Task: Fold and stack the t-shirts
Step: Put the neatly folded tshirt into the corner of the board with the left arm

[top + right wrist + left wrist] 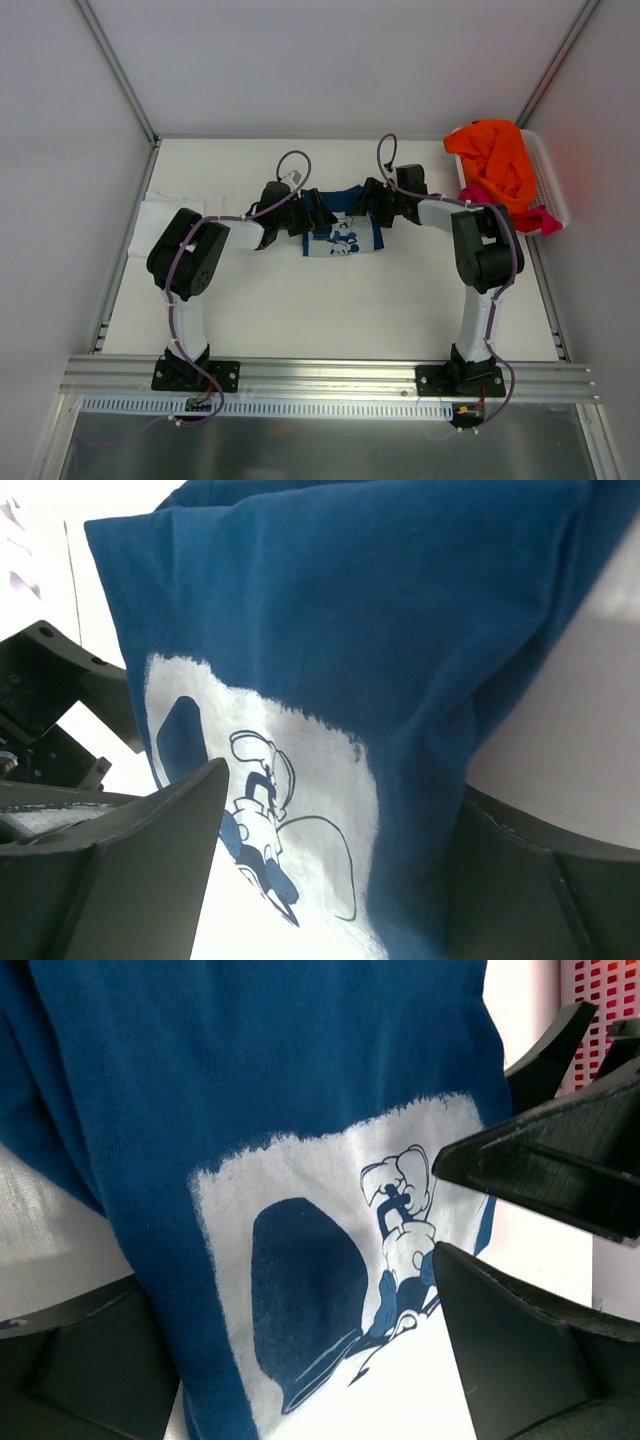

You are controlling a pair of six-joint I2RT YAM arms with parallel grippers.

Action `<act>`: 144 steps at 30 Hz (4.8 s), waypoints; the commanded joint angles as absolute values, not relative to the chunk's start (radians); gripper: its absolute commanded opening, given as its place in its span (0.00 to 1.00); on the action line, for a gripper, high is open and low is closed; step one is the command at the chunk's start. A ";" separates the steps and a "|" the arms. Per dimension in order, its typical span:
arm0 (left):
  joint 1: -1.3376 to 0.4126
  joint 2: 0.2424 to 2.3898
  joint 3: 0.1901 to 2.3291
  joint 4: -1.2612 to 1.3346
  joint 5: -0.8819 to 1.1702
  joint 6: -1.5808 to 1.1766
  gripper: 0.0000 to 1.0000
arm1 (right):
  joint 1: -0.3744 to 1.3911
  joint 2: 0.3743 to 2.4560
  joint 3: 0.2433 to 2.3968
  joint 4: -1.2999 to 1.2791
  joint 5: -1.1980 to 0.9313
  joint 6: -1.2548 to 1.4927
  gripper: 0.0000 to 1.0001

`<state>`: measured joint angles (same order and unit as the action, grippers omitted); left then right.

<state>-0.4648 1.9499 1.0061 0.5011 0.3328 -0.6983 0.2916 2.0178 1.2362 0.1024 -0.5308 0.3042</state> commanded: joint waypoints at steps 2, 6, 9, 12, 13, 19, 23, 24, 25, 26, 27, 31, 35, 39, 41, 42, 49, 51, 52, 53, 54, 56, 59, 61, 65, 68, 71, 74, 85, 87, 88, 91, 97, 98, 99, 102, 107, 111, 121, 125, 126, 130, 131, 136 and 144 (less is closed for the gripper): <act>-0.483 2.008 0.989 0.368 0.333 -0.693 0.85 | 0.324 2.017 1.190 0.081 -0.520 0.307 0.80; -0.483 2.031 1.015 0.344 0.336 -0.684 0.67 | 0.331 1.993 1.169 0.084 -0.522 0.304 0.81; -0.483 2.049 1.029 0.342 0.345 -0.687 0.58 | 0.331 1.962 1.144 0.092 -0.520 0.302 0.82; -0.483 2.068 1.035 0.353 0.357 -0.695 0.58 | 0.333 1.937 1.126 0.092 -0.518 0.299 0.82; -0.483 2.071 1.035 0.362 0.362 -0.699 0.58 | 0.333 1.931 1.124 0.092 -0.518 0.299 0.82; -0.486 2.065 1.039 0.374 0.382 -0.709 0.59 | 0.336 1.937 1.126 0.092 -0.520 0.302 0.82; -0.495 2.068 1.043 0.383 0.391 -0.718 0.60 | 0.339 1.956 1.126 0.106 -0.522 0.310 0.82; -0.499 2.072 1.045 0.390 0.394 -0.722 0.60 | 0.341 1.963 1.127 0.107 -0.525 0.311 0.82; -0.505 2.078 1.051 0.393 0.396 -0.726 0.60 | 0.344 1.968 1.124 0.110 -0.523 0.313 0.82; -0.509 2.082 1.051 0.393 0.399 -0.727 0.60 | 0.345 1.971 1.124 0.113 -0.522 0.314 0.82; -0.514 2.091 1.061 0.396 0.403 -0.733 0.60 | 0.347 1.977 1.123 0.117 -0.522 0.318 0.82; -0.537 2.109 1.084 0.402 0.405 -0.745 0.60 | 0.345 1.988 1.121 0.129 -0.522 0.322 0.82; -0.552 2.118 1.092 0.407 0.403 -0.752 0.60 | 0.347 2.000 1.123 0.141 -0.529 0.331 0.82; -0.555 2.114 1.085 0.408 0.399 -0.749 0.60 | 0.348 2.005 1.118 0.149 -0.531 0.334 0.82; -0.554 2.112 1.086 0.407 0.400 -0.750 0.60 | 0.348 2.006 1.117 0.156 -0.535 0.340 0.82; -0.554 2.114 1.089 0.408 0.400 -0.750 0.61 | 0.350 2.006 1.115 0.161 -0.535 0.342 0.82; -0.564 2.123 1.095 0.437 0.413 -0.782 0.61 | 0.353 2.013 1.108 0.173 -0.531 0.351 0.82; -0.571 2.126 1.104 0.446 0.416 -0.790 0.60 | 0.353 2.014 1.103 0.178 -0.529 0.353 0.82; -0.577 2.132 1.108 0.449 0.417 -0.793 0.59 | 0.353 2.013 1.103 0.181 -0.531 0.353 0.82; -0.578 2.135 1.112 0.448 0.416 -0.795 0.57 | 0.353 2.013 1.101 0.181 -0.531 0.354 0.82; -0.580 2.140 1.121 0.449 0.417 -0.796 0.53 | 0.353 2.011 1.097 0.181 -0.531 0.353 0.82; -0.581 2.155 1.135 0.448 0.425 -0.798 0.27 | 0.353 2.002 1.088 0.181 -0.529 0.353 0.82; -0.580 2.160 1.140 0.419 0.399 -0.796 0.00 | 0.353 1.985 1.071 0.181 -0.528 0.344 0.82; -0.580 2.151 1.144 0.379 0.376 -0.763 0.00 | 0.353 1.973 1.060 0.181 -0.528 0.339 0.82; -0.575 2.086 1.134 0.221 0.273 -0.672 0.00 | 0.350 1.925 1.028 0.167 -0.520 0.322 0.82; -0.563 2.002 1.079 0.170 0.177 -0.644 0.00 | 0.348 1.896 1.006 0.146 -0.502 0.299 0.82; -0.542 1.912 1.026 0.086 0.071 -0.609 0.00 | 0.348 1.858 0.997 0.094 -0.457 0.267 0.83; -0.519 1.821 0.982 0.019 0.006 -0.591 0.00 | 0.348 1.822 0.994 0.051 -0.434 0.239 0.83; -0.394 1.675 1.051 -0.244 -0.153 -0.492 0.00 | 0.350 1.787 0.974 0.040 -0.442 0.226 0.84; -0.374 1.661 1.071 -0.293 -0.175 -0.465 0.00 | 0.350 1.783 0.962 0.041 -0.443 0.221 0.84; -0.352 1.658 1.093 -0.308 -0.182 -0.454 0.00 | 0.350 1.779 0.959 0.043 -0.443 0.219 0.84; -0.312 1.652 1.152 -0.379 -0.207 -0.416 0.00 | 0.350 1.775 0.946 0.044 -0.443 0.213 0.84; -0.209 1.649 1.291 -0.482 -0.196 -0.335 0.00 | 0.350 1.787 0.934 0.060 -0.465 0.213 0.84; -0.187 1.654 1.308 -0.492 -0.198 -0.327 0.00 | 0.350 1.789 0.931 0.063 -0.468 0.213 0.84; -0.175 1.655 1.339 -0.505 -0.199 -0.318 0.00 | 0.350 1.789 0.930 0.070 -0.469 0.215 0.84; -0.129 1.666 1.387 -0.557 -0.203 -0.292 0.00 | 0.350 1.799 0.923 0.077 -0.474 0.215 0.84; -0.066 1.675 1.405 -0.609 -0.206 -0.284 0.00 | 0.350 1.807 0.914 0.086 -0.486 0.218 0.84; -0.014 1.697 1.430 -0.644 -0.184 -0.287 0.00 | 0.350 1.798 0.905 0.087 -0.489 0.209 0.84; 0.087 1.733 1.526 -0.758 -0.181 -0.259 0.00 | 0.351 1.769 0.884 0.097 -0.505 0.213 0.84; 0.132 1.746 1.539 -0.792 -0.132 -0.227 0.00 | 0.350 1.764 0.873 0.098 -0.505 0.213 0.84; 0.138 1.752 1.537 -0.795 -0.126 -0.219 0.00 | 0.350 1.763 0.871 0.098 -0.506 0.213 0.84; 0.166 1.766 1.537 -0.802 -0.078 -0.187 0.00 | 0.351 1.756 0.862 0.101 -0.508 0.213 0.84; 0.173 1.769 1.537 -0.805 -0.068 -0.172 0.00 | 0.348 1.753 0.859 0.101 -0.508 0.212 0.84; 0.198 1.764 1.532 -0.807 0.026 -0.134 0.00 | 0.350 1.746 0.847 0.103 -0.503 0.210 0.84; 0.291 1.736 1.532 -0.805 0.216 -0.112 0.00 | 0.350 1.750 0.838 0.107 -0.503 0.210 0.84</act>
<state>0.2550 1.7782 1.5013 -0.7807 0.1024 -0.1390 0.3458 1.7496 0.8745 0.1818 -0.5205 0.2417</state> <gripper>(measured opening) 0.134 0.837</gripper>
